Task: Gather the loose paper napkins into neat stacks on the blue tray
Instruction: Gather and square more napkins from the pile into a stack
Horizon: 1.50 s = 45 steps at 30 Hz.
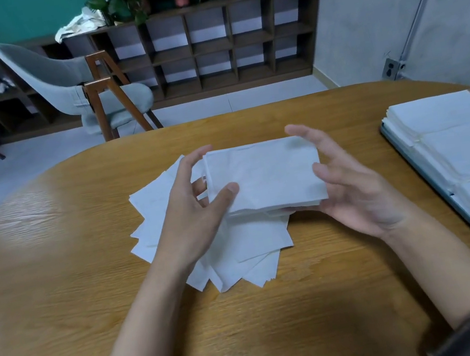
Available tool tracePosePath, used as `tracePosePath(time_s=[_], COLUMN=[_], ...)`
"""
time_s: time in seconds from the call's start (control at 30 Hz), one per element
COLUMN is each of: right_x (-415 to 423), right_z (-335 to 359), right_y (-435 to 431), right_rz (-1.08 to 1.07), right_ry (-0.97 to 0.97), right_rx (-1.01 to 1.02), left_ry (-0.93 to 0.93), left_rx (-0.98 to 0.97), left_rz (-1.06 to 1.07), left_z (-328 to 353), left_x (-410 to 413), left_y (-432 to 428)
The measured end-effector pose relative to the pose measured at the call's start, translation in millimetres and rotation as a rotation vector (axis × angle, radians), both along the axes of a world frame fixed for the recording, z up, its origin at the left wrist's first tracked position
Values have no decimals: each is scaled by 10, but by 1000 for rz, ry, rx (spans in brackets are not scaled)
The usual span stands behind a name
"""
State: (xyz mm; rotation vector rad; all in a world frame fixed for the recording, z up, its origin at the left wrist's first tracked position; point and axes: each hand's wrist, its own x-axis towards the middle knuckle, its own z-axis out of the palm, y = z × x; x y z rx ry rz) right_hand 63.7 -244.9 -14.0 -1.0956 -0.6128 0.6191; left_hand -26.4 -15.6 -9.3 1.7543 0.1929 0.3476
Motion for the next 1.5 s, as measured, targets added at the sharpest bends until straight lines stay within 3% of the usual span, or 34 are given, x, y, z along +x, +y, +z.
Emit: tracePosePath(time_s=[0.1,0.23,0.37,0.5,0.63,0.97,1.17,1.33,1.5], right_x=[16,44,88,116,137,102,61,1,-65], right_z=[-29,-113,-166,-191,-214,-175,-142,-147,-148], right_y=[17,78,60,59,43,44,66,87,136], right_rz=[-33,-279,-586,-700,-747,-735,-596,-366,-366], right_ry=[-11,-130,-395,-436,-422,-442,-485,-470,-479], right_rx=[-41,-193,-385,-423,-429,-388,-339,-256,-285], left_ry=[-24,-33,37,118,115,-154,-287,-311,-334], left_rx=[76,120,496,666,672,729,594,594,542], left_rz=[-35,-74,72,33,-60,-143,-107,-105,-85], left_z=[-22,-64,-203,-291,-272,-185,-92,-73,-97], left_x=[6,31,66,90,89,63,21,0,9], left_y=[9,-3,64,141,155,118,1,-48,-64])
